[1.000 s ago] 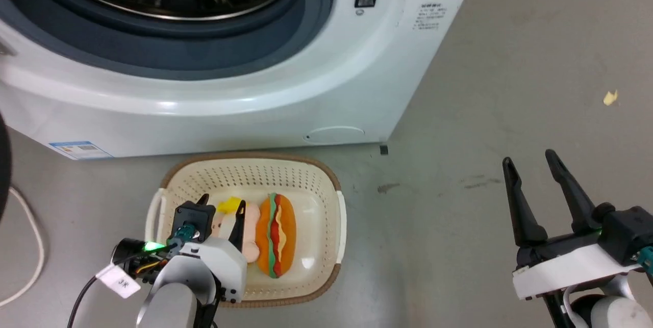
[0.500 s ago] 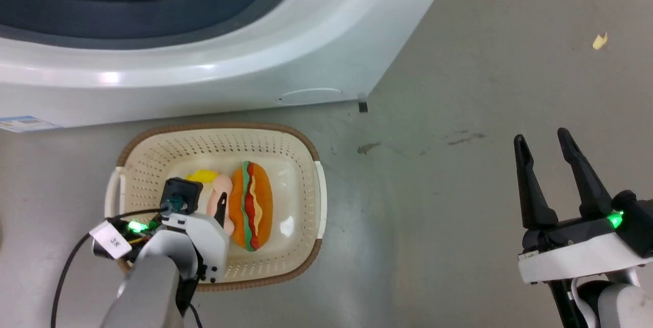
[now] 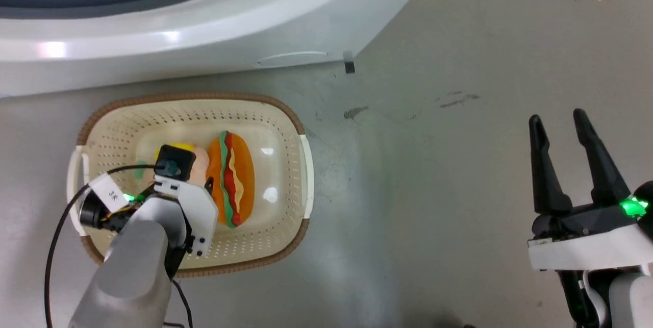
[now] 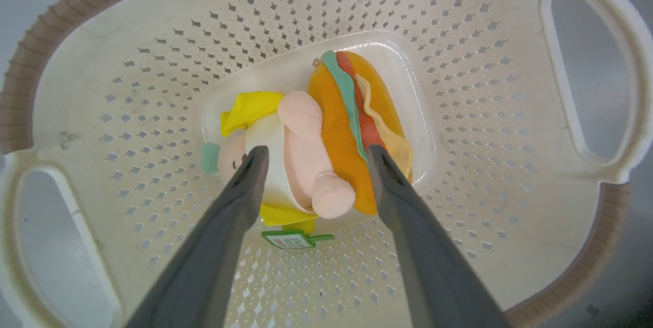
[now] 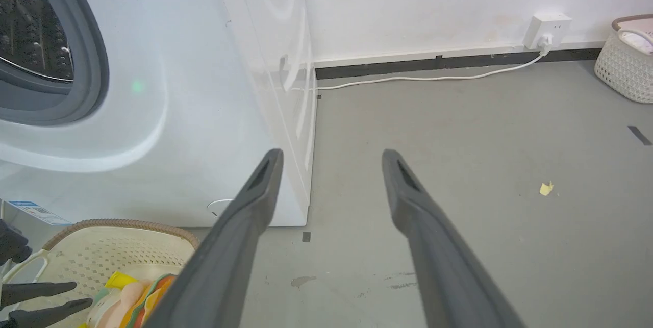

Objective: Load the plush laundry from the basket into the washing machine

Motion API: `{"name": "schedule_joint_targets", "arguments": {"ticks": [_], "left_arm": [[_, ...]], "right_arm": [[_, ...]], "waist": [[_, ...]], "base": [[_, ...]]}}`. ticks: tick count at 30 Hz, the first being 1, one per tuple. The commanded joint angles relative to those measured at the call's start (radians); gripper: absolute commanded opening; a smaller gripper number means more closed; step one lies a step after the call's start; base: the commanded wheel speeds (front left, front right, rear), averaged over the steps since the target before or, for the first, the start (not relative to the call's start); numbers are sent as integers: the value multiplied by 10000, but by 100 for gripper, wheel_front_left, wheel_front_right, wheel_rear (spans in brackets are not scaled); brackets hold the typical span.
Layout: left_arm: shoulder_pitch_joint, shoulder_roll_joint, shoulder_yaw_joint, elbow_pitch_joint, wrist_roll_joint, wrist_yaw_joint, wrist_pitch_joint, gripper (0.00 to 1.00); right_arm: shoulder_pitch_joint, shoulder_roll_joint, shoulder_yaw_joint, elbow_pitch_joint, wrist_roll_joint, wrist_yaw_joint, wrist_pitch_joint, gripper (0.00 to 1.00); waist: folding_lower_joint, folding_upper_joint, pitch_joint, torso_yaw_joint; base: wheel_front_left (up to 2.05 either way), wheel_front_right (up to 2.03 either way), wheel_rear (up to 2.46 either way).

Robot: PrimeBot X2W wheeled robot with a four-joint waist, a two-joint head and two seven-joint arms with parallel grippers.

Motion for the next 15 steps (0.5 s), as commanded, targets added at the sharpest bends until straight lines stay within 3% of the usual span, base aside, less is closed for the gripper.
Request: {"name": "schedule_joint_targets", "arguments": {"ticks": [1,15], "left_arm": [[-264,67,-73,190,-30,-37,57,100],[-1762,687,-1337,1627,235,-193,512,100]], "right_arm": [[-189,2,-38,-87,107,-6,-107,100],[-467,3,-109,-413,584,-7,-399,100]], "waist": [[-1,0,161,-62],[-1,0,1459,-418]], "base": [[0,0,0],[0,0,0]]}}
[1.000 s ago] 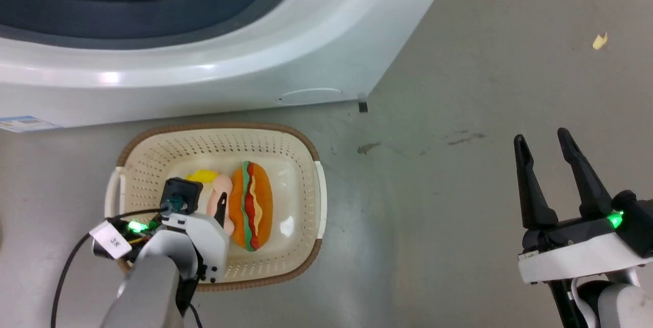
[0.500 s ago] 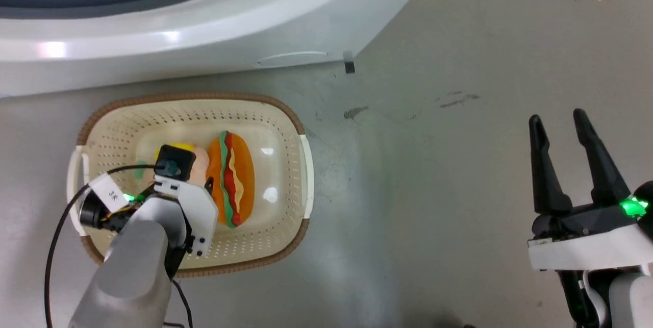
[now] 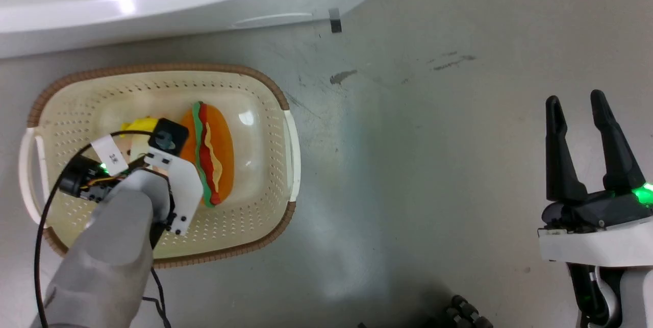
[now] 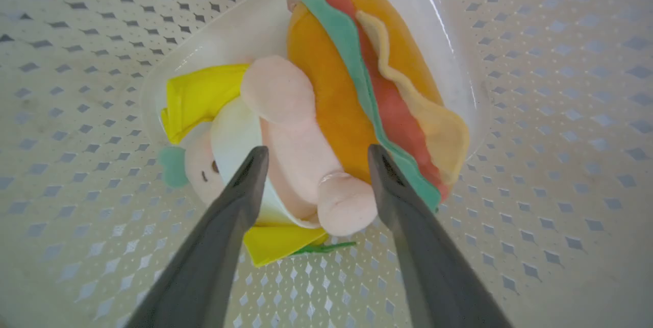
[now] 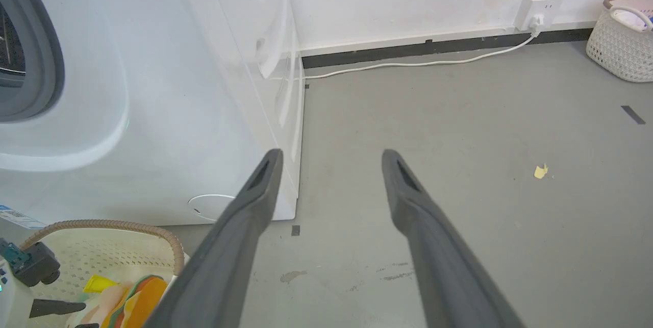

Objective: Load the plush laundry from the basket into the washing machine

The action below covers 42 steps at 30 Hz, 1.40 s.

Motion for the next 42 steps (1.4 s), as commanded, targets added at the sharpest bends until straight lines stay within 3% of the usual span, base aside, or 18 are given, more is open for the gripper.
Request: {"name": "schedule_joint_targets", "arguments": {"ticks": [1,16,17,18,27,31,42], "left_arm": [[-267,96,-86,223,-7,-36,59,100],[-1697,463,-882,1764,-319,-51,-3,100],[-1751,473,-902,1880,-375,-58,58,86],[-1798,486,-916,1996,-446,-79,111,0],[-2058,858,-1043,2956,-996,-131,-209,0],[-1708,686,-1049,3102,-1227,-153,-792,0],[64,-449,-832,3045,-2099,-284,-2834,0]], "right_arm": [[-196,3,-39,-88,107,-7,-84,100],[-485,3,15,-342,683,-8,-397,100],[-538,3,26,-352,723,-9,-418,100],[-594,3,41,-348,760,-9,-439,100],[-1273,3,221,-187,1143,-9,-626,100],[-1307,3,-7,-88,907,-9,-659,100],[-352,3,-251,361,-587,-9,-659,100]], "waist": [[0,-1,183,-74],[0,-1,1599,-404],[0,-1,1671,-437],[0,-1,1731,-481],[0,-1,1681,-1100],[0,-1,744,-939],[0,-1,-2818,192]], "base": [[0,0,0],[0,0,0],[0,0,0],[0,0,0],[0,0,0],[0,0,0],[0,0,0]]}}
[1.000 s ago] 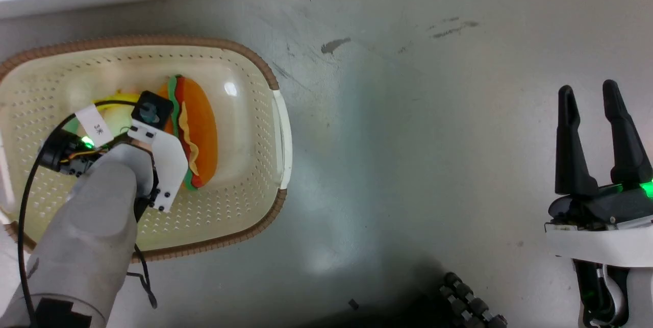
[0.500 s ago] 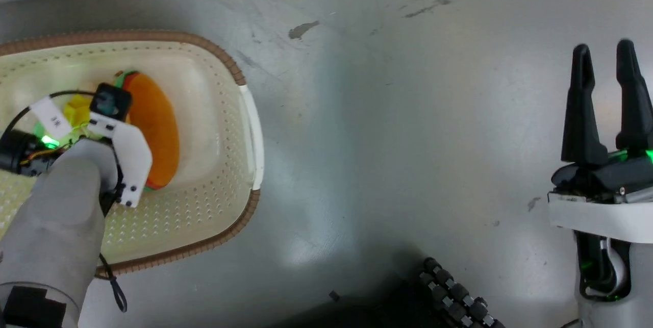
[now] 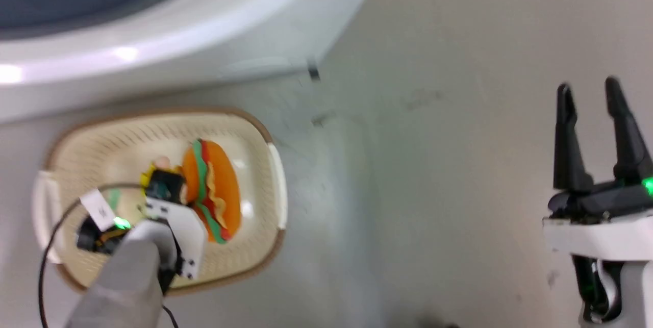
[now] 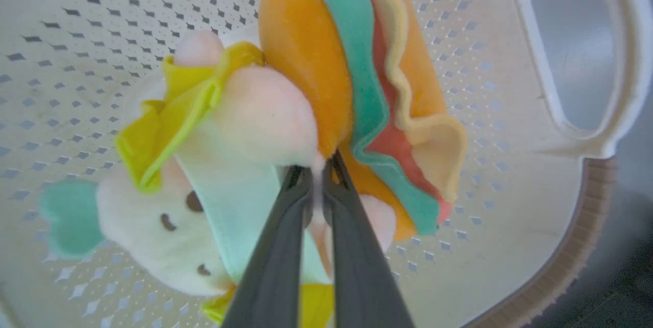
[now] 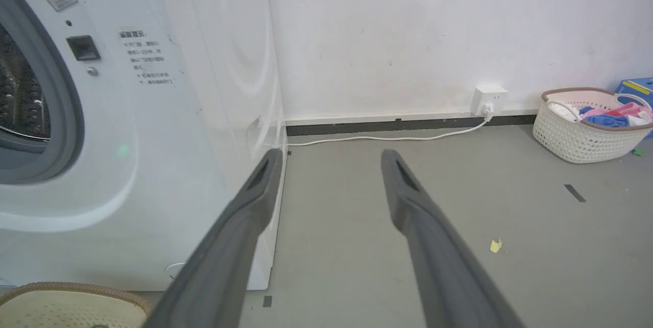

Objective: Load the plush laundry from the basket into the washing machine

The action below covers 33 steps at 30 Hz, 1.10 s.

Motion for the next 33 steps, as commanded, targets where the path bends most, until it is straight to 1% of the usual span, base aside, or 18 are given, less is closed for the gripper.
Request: {"name": "schedule_joint_targets", "arguments": {"ticks": [1,7,12,16,20,22,25,29,31,33], "left_arm": [[174,-48,46,-26,-93,-51,-238,0],[1024,-482,180,-396,-554,-78,-1326,0],[1774,-559,422,-1359,-839,-53,-1595,0],[2682,-367,784,-3055,-909,141,-1610,0],[3625,-249,1276,-4902,-978,484,-1613,0],[3992,-239,1562,-5882,-1036,638,-1613,0],[4358,-132,1856,-7495,-778,957,-1614,0],[4536,-70,2331,-9552,-436,1375,-1614,0],[4420,6,2478,-10257,-291,1450,-1615,0],[4164,141,2580,-10600,-230,1470,-1608,0]], "right_arm": [[148,3,-2,47,-124,-9,-45,100],[812,3,-96,160,-517,-9,-45,100],[1339,3,-48,255,-723,-9,-45,100],[1661,3,-22,268,-721,-9,-45,100],[1940,3,17,310,-743,-9,-45,100],[2032,3,42,321,-759,-9,-45,100],[2080,3,58,292,-741,-9,-45,100],[1995,3,160,195,-729,-9,-45,100],[1901,3,197,132,-723,-9,-45,100],[1773,3,232,72,-689,-9,-45,100]], "waist": [[0,-1,-1567,816],[0,-1,-3075,1504],[0,-1,-3949,1929],[0,-1,-4471,2121],[0,-1,-4832,2260],[0,-1,-4914,2284],[0,-1,-4930,2274],[0,-1,-4619,2146],[0,-1,-4331,2056],[0,-1,-3963,1936]], "base": [[0,0,0],[0,0,0],[0,0,0],[0,0,0],[0,0,0],[0,0,0],[0,0,0],[0,0,0],[0,0,0],[0,0,0]]}}
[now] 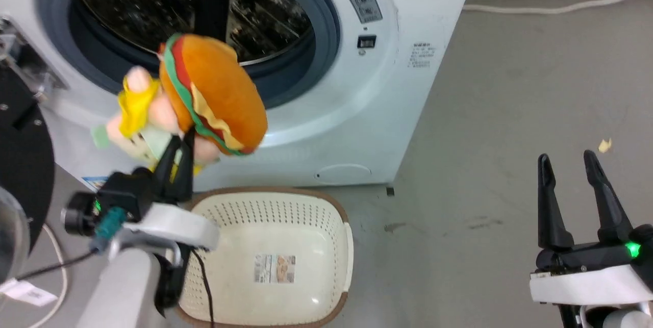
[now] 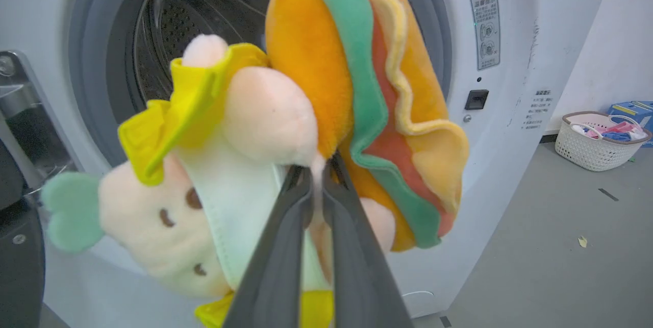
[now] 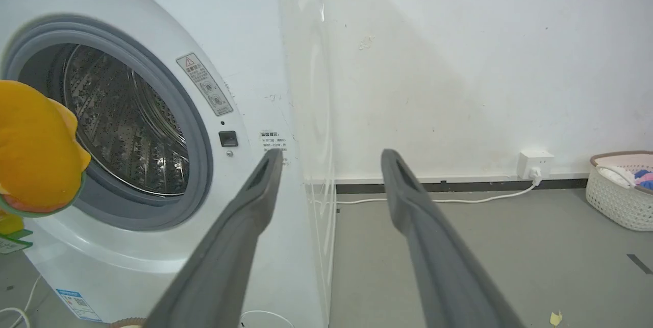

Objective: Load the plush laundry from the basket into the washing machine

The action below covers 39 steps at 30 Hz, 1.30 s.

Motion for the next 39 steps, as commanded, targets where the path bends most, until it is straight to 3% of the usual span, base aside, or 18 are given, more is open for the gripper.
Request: {"name": "schedule_joint_targets", "arguments": {"ticks": [1,9,15,22,23,29,39], "left_arm": [[-389,197,78,-134,94,34,22,0],[-2838,1013,251,-112,302,-215,1077,0],[-5748,1950,217,1290,720,-597,2114,0],[-8274,2575,-239,2804,1243,-1031,2857,0],[-9340,2791,-465,3588,1458,-1157,3227,0],[-10655,2885,-1090,5147,1804,-1335,3893,0],[-11549,2490,-1767,7078,1476,-1487,4782,0]], "right_arm": [[-172,1,20,-83,53,-9,-44,100],[-732,1,131,-289,259,-9,-44,100],[-1455,1,289,-344,722,-9,-44,100],[-2020,1,321,-303,1159,-9,-44,100],[-2219,1,392,-276,1351,-9,-44,100],[-2350,1,479,-145,1554,-9,-44,100],[-2520,1,417,-161,1520,-9,-44,100]], "waist": [[0,0,567,-228],[0,0,2391,-777],[0,0,4031,-1449],[0,0,5057,-1869],[0,0,5402,-2038],[0,0,5715,-2142],[0,0,5848,-1974]], "base": [[0,0,0],[0,0,0],[0,0,0],[0,0,0],[0,0,0],[0,0,0],[0,0,0]]}}
